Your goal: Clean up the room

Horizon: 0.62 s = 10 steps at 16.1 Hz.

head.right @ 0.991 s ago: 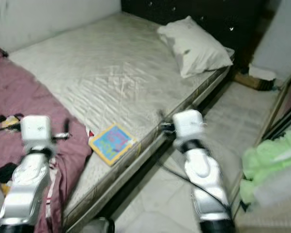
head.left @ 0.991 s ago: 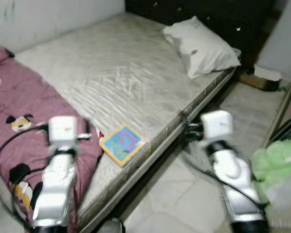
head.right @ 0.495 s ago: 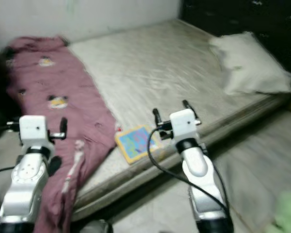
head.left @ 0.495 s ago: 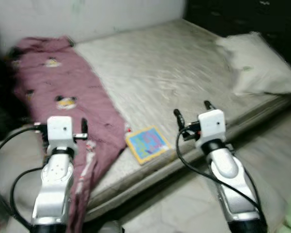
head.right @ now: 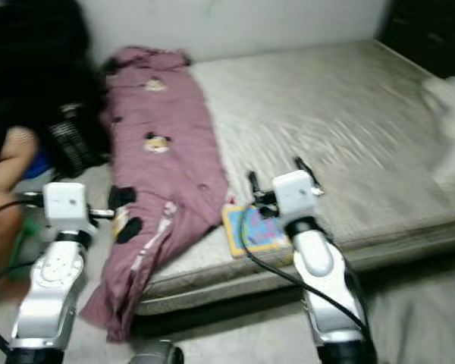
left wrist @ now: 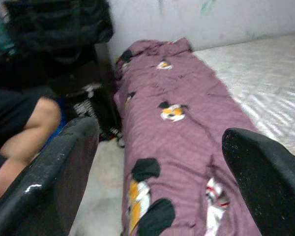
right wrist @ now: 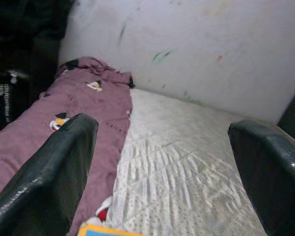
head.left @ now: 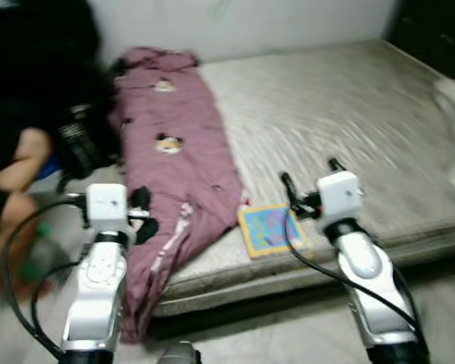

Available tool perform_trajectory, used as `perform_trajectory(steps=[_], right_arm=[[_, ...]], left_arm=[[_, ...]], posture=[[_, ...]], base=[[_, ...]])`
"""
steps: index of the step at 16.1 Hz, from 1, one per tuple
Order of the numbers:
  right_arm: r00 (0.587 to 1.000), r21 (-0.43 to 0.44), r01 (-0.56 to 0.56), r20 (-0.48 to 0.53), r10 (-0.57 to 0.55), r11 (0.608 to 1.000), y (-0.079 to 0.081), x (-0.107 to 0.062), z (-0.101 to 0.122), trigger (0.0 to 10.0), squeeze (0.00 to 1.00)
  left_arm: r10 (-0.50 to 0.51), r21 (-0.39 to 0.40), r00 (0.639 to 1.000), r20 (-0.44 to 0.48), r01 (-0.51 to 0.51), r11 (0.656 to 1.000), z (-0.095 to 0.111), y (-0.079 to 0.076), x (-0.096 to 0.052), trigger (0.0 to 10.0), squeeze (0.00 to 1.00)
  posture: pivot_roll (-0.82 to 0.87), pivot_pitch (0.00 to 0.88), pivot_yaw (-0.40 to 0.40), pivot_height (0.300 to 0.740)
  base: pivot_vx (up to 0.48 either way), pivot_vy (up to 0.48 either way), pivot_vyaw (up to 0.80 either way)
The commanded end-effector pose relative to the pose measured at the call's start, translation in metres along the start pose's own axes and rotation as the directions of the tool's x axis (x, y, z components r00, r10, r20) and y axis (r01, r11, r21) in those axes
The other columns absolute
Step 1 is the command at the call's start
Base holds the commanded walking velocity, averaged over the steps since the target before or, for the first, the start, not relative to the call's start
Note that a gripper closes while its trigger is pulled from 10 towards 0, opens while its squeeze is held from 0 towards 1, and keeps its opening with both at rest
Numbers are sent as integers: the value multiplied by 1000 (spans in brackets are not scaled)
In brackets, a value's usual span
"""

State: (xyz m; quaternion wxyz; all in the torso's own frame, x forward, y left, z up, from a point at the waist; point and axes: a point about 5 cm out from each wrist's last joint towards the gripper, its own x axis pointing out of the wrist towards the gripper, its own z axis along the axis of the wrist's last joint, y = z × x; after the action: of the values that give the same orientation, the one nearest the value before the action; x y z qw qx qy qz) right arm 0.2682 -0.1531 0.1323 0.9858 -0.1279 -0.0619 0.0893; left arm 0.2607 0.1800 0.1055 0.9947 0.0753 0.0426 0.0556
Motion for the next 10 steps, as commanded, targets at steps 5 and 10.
perform_trajectory(steps=[5,10], right_arm=[[998,14,-43,34,43,999,9,6,5,10000,0],[998,14,-45,50,44,999,12,11,5,10000,0]], left_arm=[[11,2,1000,16,-11,1000,2,6,4,10000,0],[-3,0,1000,21,3,1000,1,5,6,10000,0]], posture=[[22,0,-12,740],[22,0,-8,740]], base=[[0,0,800],[0,0,640]])
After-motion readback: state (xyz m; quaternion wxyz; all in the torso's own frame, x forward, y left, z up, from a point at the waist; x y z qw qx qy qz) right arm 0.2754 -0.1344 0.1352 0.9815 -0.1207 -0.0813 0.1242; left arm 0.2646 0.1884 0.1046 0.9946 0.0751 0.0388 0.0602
